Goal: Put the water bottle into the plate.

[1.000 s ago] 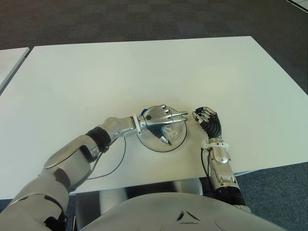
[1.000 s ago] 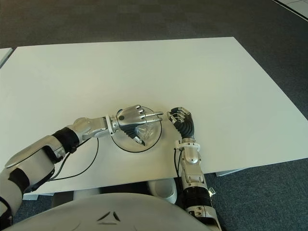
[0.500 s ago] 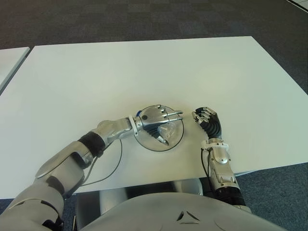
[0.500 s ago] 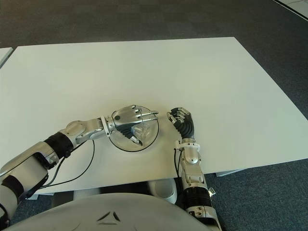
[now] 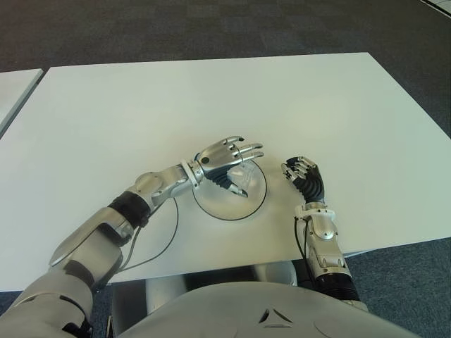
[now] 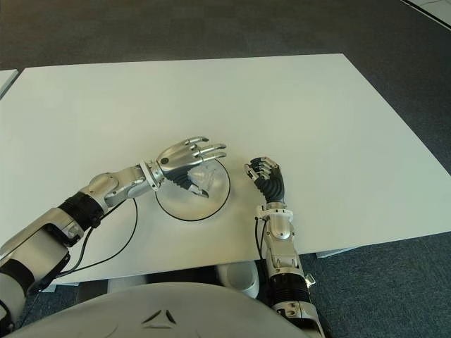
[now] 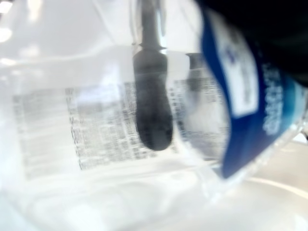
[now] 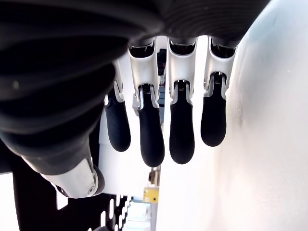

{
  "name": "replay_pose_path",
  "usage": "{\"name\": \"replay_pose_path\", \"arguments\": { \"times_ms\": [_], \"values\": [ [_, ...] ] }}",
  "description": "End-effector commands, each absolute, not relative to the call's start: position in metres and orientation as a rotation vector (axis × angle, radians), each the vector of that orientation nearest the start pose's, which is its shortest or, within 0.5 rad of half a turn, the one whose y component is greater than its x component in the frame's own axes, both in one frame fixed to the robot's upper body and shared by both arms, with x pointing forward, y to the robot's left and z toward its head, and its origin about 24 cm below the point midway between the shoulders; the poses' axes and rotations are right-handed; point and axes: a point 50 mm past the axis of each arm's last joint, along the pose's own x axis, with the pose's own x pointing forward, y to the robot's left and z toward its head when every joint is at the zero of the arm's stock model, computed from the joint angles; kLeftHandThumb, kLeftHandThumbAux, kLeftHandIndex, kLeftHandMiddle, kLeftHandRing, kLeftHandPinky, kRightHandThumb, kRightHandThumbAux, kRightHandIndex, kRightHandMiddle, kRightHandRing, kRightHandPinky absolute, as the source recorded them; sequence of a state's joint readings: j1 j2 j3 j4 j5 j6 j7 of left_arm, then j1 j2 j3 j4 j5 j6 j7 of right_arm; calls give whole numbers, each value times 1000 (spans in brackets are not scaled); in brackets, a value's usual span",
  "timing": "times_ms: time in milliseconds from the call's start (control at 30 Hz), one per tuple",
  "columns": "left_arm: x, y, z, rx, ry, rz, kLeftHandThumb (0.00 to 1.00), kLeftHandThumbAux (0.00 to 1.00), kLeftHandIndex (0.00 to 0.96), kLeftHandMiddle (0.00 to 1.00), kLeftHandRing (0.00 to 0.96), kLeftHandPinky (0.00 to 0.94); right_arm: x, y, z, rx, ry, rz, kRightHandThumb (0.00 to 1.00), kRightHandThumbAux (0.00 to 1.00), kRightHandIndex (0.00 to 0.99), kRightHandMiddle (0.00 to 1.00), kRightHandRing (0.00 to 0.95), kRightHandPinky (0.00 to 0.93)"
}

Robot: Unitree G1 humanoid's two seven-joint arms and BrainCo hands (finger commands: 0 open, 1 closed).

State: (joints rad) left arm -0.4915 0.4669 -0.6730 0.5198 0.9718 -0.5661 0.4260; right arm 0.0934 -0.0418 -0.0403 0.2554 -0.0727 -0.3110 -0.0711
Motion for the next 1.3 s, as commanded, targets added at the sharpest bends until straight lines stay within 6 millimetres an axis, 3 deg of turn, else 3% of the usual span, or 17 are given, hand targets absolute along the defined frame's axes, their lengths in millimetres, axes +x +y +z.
{"name": "replay_pose_path", "arguments": {
  "times_ms": [33,433,1000,1300],
  "values": [
    [283,97,44,1282,-771,-627,158,249,0,0,0,0,223,-175,-10,-111,51,-106,707,729,430,546,542,536],
    [278,103,51,1115,-732,-534,145,266,0,0,0,0,224,-175,-10,-110,49,-98,706,730,430,539,543,537],
    [275,107,54,1079,-723,-499,121,278,0,0,0,0,224,-174,-10,-109,50,-95,706,729,430,541,537,532],
    [273,112,59,949,-684,-446,73,310,0,0,0,0,224,-174,-10,-110,51,-98,705,730,429,540,535,523]
  ]
}}
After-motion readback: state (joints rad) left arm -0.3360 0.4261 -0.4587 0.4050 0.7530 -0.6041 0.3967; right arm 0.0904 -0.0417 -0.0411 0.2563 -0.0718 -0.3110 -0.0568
